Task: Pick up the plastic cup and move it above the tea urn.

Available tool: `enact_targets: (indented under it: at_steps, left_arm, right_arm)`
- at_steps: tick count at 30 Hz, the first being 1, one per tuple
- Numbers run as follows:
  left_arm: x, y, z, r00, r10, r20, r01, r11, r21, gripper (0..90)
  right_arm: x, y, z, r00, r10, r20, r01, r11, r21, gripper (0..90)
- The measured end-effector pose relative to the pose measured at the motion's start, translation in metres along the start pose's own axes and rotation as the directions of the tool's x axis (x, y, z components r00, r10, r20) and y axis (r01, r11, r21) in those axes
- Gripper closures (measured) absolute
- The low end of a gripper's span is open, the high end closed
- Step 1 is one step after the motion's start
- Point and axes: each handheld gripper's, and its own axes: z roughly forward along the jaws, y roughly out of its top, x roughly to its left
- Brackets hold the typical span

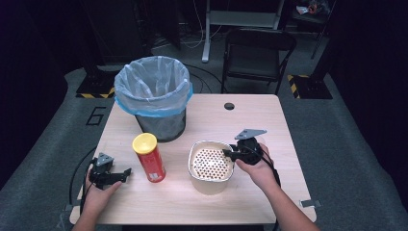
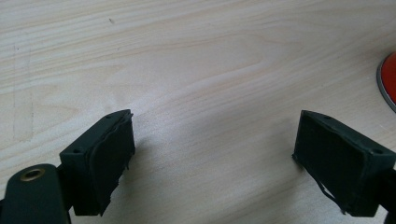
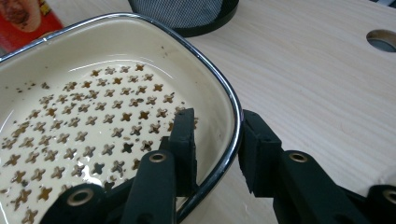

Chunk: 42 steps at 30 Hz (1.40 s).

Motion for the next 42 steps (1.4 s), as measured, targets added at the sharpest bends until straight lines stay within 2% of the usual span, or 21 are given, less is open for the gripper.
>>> enact_targets:
  at_steps: [4, 6, 7, 8, 10, 12, 13, 14, 18, 20, 21, 22, 24, 26, 28, 31, 35, 37, 38, 40, 42]
  left_arm:
    - [0.000, 0.000, 0.000, 1.0000, 0.000, 0.000, 0.000, 1.0000, 0.000, 12.0]
    - [0.000, 0.000, 0.000, 1.0000, 0.000, 0.000, 0.000, 1.0000, 0.000, 11.9]
    - [0.000, 0.000, 0.000, 1.0000, -0.001, -0.002, 0.001, 1.0000, -0.005, 11.9]
    - [0.000, 0.000, 0.000, 1.0000, 0.002, -0.002, -0.002, 1.0000, -0.005, 11.9]
    - [0.000, 0.000, 0.001, 1.0000, -0.002, -0.002, 0.002, 1.0000, -0.007, 11.9]
    - [0.000, 0.000, 0.001, 1.0000, -0.002, -0.002, 0.002, 1.0000, -0.006, 11.9]
    - [0.000, 0.000, 0.001, 1.0000, -0.002, -0.002, 0.002, 1.0000, -0.006, 11.9]
    - [0.000, 0.000, 0.001, 1.0000, -0.002, -0.002, 0.002, 1.0000, -0.007, 11.9]
    - [0.000, 0.000, 0.001, 1.0000, -0.002, -0.002, 0.002, 1.0000, -0.006, 11.9]
    - [0.000, 0.000, 0.000, 1.0000, -0.002, -0.002, 0.002, 1.0000, -0.006, 11.9]
    - [0.000, 0.000, 0.000, 1.0000, -0.002, -0.002, 0.002, 1.0000, -0.006, 12.0]
    - [0.000, 0.000, 0.001, 1.0000, -0.002, -0.003, 0.002, 0.9999, -0.010, 12.0]
    - [0.000, 0.000, 0.001, 1.0000, -0.002, -0.003, 0.002, 0.9999, -0.010, 11.9]
    - [0.000, 0.000, 0.000, 1.0000, -0.002, -0.002, 0.002, 1.0000, -0.006, 11.9]
    - [0.000, 0.000, 0.001, 1.0000, -0.002, -0.003, 0.002, 1.0000, -0.008, 11.9]
    - [0.000, 0.000, 0.000, 1.0000, -0.001, -0.002, 0.001, 1.0000, -0.005, 11.9]
    - [0.000, 0.000, 0.000, 1.0000, 0.001, 0.000, -0.001, 1.0000, 0.000, 11.9]
    - [0.000, 0.000, 0.000, 1.0000, -0.002, 0.001, 0.002, 1.0000, 0.003, 11.9]
    - [0.000, 0.000, 0.000, 1.0000, 0.000, 0.000, 0.000, 1.0000, 0.000, 11.9]
    - [0.000, 0.000, 0.000, 1.0000, 0.000, 0.000, 0.000, 1.0000, 0.000, 11.9]
    - [0.000, 0.000, 0.000, 1.0000, 0.000, 0.000, 0.000, 1.0000, 0.000, 11.9]
  right_arm:
    - [-0.002, -0.011, -0.015, 0.9998, -0.010, -0.017, 0.010, 1.000, 0.000, 66.6]
    - [-0.002, -0.012, -0.018, 0.9997, -0.002, -0.025, 0.002, 1.000, -0.007, 63.4]
    - [-0.003, -0.012, -0.021, 0.9997, 0.004, -0.025, -0.005, 1.000, -0.022, 58.6]
    - [-0.008, -0.011, -0.032, 0.9999, 0.013, -0.001, -0.013, 0.998, -0.063, 50.4]
    - [-0.014, -0.010, -0.040, 0.9988, 0.016, 0.047, -0.012, 0.996, -0.089, 43.2]
    - [-0.023, -0.011, -0.045, 0.9915, 0.009, 0.130, 0.007, 0.993, -0.119, 34.2]
    - [-0.023, -0.011, -0.045, 0.9915, 0.009, 0.130, 0.007, 0.993, -0.119, 34.2]
    - [-0.033, -0.014, -0.048, 0.9843, 0.047, 0.170, -0.025, 0.991, -0.133, 26.6]
    - [-0.051, -0.022, -0.044, 0.9678, 0.087, 0.236, -0.058, 0.990, -0.126, 17.1]
    - [-0.061, -0.028, -0.038, 0.9579, 0.108, 0.266, -0.081, 0.991, -0.110, 15.2]
    - [-0.061, -0.028, -0.038, 0.9579, 0.108, 0.266, -0.081, 0.991, -0.110, 15.2]
    - [-0.067, -0.033, -0.033, 0.9523, 0.128, 0.277, -0.103, 0.989, -0.106, 15.1]
    - [-0.072, -0.037, -0.028, 0.9493, 0.135, 0.284, -0.109, 0.989, -0.104, 14.9]
    - [-0.073, -0.041, -0.024, 0.9517, 0.142, 0.272, -0.120, 0.988, -0.096, 15.0]
    - [-0.074, -0.043, -0.020, 0.9509, 0.124, 0.284, -0.104, 0.991, -0.085, 14.9]
    - [-0.073, -0.044, -0.015, 0.9522, 0.128, 0.277, -0.108, 0.990, -0.086, 14.9]
    - [-0.075, -0.049, -0.001, 0.9518, 0.123, 0.281, -0.112, 0.992, -0.055, 14.7]
    - [-0.075, -0.050, 0.001, 0.9507, 0.128, 0.283, -0.117, 0.992, -0.053, 14.7]
    - [-0.075, -0.053, 0.010, 0.9455, 0.136, 0.296, -0.131, 0.991, -0.037, 14.8]
    - [-0.076, -0.056, 0.013, 0.9482, 0.129, 0.290, -0.128, 0.992, -0.024, 15.0]
    - [-0.077, -0.057, 0.016, 0.9462, 0.132, 0.295, -0.130, 0.991, -0.028, 15.1]
